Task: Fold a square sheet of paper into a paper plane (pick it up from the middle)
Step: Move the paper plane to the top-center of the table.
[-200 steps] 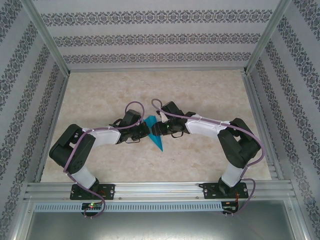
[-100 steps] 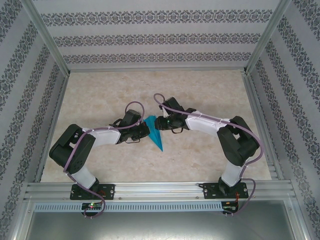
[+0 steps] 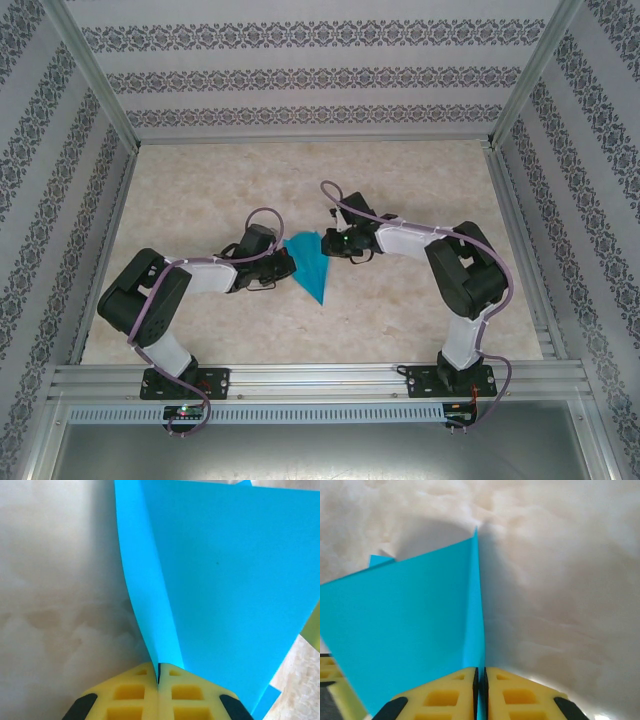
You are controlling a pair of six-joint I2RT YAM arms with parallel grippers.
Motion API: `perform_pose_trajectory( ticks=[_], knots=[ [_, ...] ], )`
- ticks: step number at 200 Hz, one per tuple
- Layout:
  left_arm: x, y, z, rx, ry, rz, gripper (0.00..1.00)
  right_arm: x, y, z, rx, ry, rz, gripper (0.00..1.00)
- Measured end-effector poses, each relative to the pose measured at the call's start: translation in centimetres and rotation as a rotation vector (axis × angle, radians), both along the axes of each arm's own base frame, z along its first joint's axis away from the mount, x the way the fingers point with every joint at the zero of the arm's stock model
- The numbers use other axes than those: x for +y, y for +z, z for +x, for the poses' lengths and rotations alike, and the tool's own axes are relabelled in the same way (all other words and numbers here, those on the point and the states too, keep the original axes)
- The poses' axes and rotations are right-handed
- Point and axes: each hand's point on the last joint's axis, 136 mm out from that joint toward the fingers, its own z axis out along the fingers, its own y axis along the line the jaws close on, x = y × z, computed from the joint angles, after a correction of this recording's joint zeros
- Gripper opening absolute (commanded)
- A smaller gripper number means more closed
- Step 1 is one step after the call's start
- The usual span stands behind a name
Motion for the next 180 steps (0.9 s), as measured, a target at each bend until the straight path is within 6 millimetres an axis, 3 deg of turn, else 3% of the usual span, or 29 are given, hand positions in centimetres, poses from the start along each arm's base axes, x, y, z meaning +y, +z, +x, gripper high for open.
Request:
perform_pose_trajectory(
  ticks=[34, 65, 102, 126, 180],
  knots=[
    [-0.7, -0.1, 0.1, -0.013, -0.018, -0.064, 0.01, -1.3, -1.5, -0.8, 0.059, -0.037, 0.033, 0.16],
    [-1.3, 0.2, 0.3, -0.026, -0.03, -0.098, 0.01, -1.1, -1.0, -0.8, 0.057, -0.038, 0.053, 0.28],
    [-1.6, 0.6, 0.5, -0.042, -0.039, -0.118, 0.01, -1.2, 3.3, -0.9, -0.032, -0.026, 0.068, 0.4],
    [-1.6, 0.7, 0.5, -0.045, -0.04, -0.121, 0.02, -0.3, 6.0, -2.0, -0.097, 0.018, 0.068, 0.43],
    [-1.7, 0.7, 0.5, -0.043, -0.042, -0.123, 0.02, 1.1, 3.9, -5.9, -0.037, 0.12, -0.04, 0.44]
  ],
)
